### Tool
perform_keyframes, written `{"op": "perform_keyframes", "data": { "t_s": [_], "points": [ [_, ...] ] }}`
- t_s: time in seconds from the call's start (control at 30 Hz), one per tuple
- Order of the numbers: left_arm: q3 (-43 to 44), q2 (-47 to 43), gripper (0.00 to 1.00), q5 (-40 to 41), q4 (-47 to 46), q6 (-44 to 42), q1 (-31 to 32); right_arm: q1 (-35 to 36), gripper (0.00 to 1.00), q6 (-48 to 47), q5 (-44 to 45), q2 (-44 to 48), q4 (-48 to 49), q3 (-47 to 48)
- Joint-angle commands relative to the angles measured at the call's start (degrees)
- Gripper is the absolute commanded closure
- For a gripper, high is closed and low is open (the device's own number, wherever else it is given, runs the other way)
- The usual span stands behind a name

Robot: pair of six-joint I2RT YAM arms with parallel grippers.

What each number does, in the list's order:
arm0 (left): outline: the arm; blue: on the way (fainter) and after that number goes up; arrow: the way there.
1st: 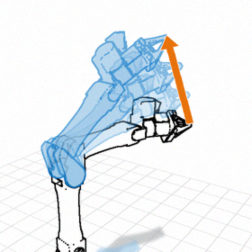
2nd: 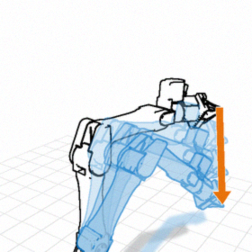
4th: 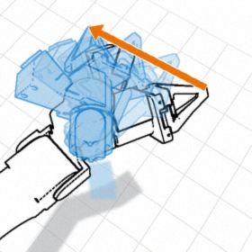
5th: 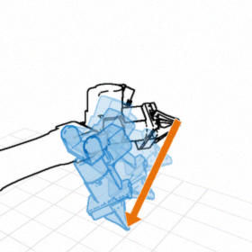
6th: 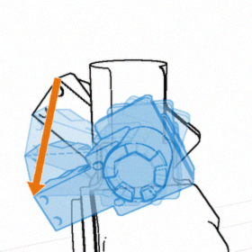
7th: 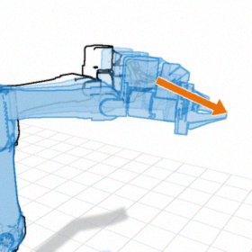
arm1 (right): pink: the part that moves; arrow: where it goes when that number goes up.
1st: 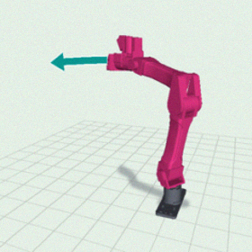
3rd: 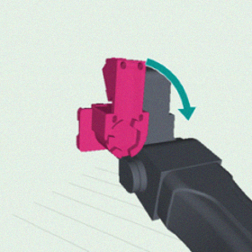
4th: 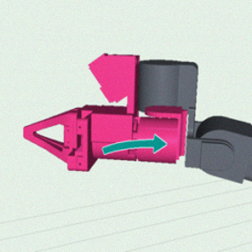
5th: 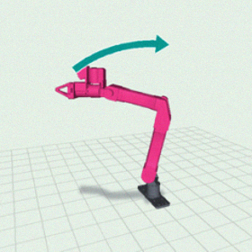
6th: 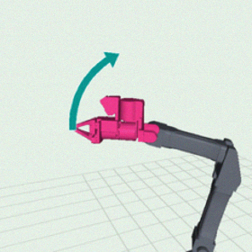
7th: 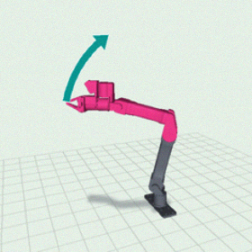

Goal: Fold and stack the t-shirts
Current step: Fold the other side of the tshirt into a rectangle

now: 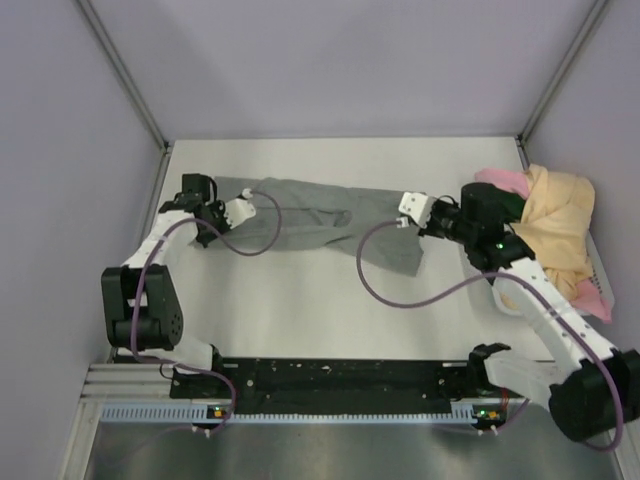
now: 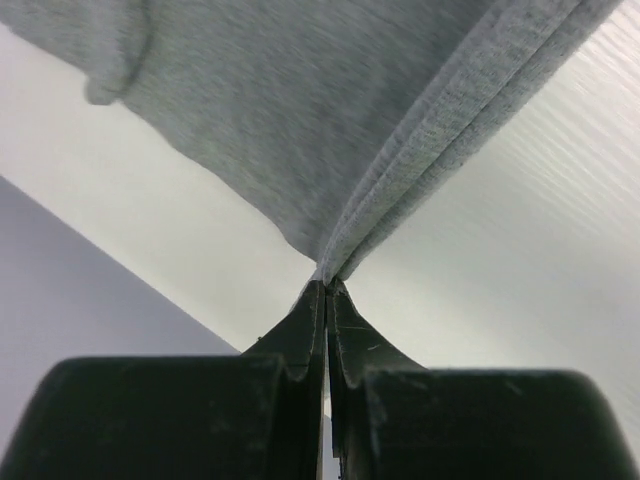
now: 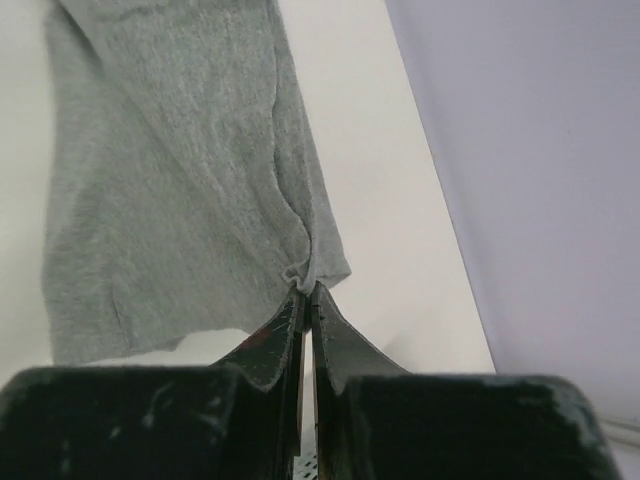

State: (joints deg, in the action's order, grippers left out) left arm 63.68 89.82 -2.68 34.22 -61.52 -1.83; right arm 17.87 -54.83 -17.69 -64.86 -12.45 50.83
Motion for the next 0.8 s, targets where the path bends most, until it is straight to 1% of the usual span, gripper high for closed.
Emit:
{"op": "perform_keyframes", "data": {
  "t_s": [0.0,0.1,0.17,0.3,0.43,0.6,0.7,0.77],
  "points": [
    [-4.0,-4.38,1.0,-3.47,8.31,-4.66,-0.02,1.29,1.0,-0.63,-9.2,8.59,-15.37,-2.23],
    [-6.02,-7.11,1.0,-4.09,11.83,-5.36,0.07,1.99,1.0,-2.03,-6.32,12.64,-25.93,-1.87],
    [-7.51,-9.39,1.0,-4.97,14.03,-6.33,0.24,3.74,1.0,-2.74,-4.55,15.98,-29.63,-2.05],
    [-9.1,-13.87,1.0,-5.84,18.68,-6.86,0.77,4.28,1.0,-2.83,-4.55,20.2,-38.77,-0.56],
    [-11.03,-18.44,1.0,-6.55,23.87,-7.56,1.3,7.26,1.0,-2.92,-4.63,24.86,-44.58,-0.47],
    [-13.14,-23.72,1.0,-6.37,28.44,-8.62,1.47,9.38,1.0,-3.0,-3.76,27.76,-52.32,1.46],
    [-12.88,-25.04,1.0,-6.81,29.15,-8.27,1.39,9.55,1.0,-4.14,-1.82,28.82,-53.12,1.47],
    [-12.53,-24.35,1.0,-6.03,26.88,-6.78,1.3,9.55,1.0,-4.76,-0.77,28.22,-51.99,1.12]
  ]
}}
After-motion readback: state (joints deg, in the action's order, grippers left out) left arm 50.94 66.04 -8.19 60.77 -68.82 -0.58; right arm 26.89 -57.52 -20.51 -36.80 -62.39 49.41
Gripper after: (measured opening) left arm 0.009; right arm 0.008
